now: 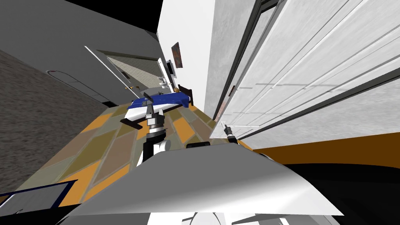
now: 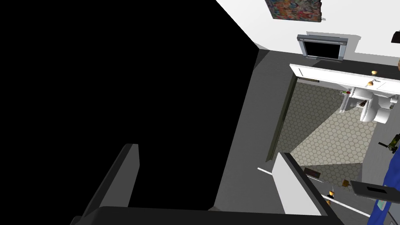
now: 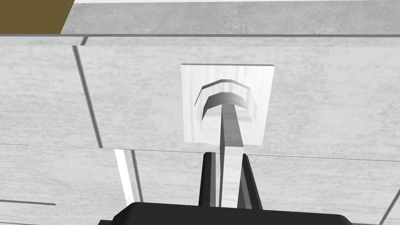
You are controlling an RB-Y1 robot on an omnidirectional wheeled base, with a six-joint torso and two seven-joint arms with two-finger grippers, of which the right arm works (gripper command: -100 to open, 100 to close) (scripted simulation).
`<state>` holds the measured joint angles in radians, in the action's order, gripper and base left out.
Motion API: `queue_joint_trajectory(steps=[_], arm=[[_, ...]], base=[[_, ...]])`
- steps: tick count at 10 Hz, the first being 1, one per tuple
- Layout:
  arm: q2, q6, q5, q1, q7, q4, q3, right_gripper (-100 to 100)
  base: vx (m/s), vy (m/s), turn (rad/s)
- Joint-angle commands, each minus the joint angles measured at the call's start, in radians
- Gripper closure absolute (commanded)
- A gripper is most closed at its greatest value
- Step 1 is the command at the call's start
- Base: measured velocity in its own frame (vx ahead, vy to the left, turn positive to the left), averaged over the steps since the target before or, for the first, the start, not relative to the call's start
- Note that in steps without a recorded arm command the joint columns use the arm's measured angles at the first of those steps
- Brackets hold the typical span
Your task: Pull the door open
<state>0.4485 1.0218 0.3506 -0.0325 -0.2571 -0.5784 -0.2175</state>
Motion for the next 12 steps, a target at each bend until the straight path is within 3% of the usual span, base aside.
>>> queue_joint_trajectory(steps=[1,4,5,6,12], arm=[[-0.004,-0.022,0.012,0.007,0.014,-0.012,0.000,100],[-0.013,-0.049,0.030,0.029,0.032,-0.013,-0.003,100],[-0.011,-0.036,0.025,0.034,0.023,0.006,-0.004,100],[0.007,-0.001,0.015,0.007,0.005,-0.002,-0.032,100],[0.069,0.109,-0.017,-0.078,-0.054,-0.033,-0.115,100]], base=[[-0.187,-0.031,0.125],[-0.180,-0.058,0.114],[-0.078,-0.024,0.039],[-0.079,0.004,-0.001],[-0.103,-0.027,-0.016]])
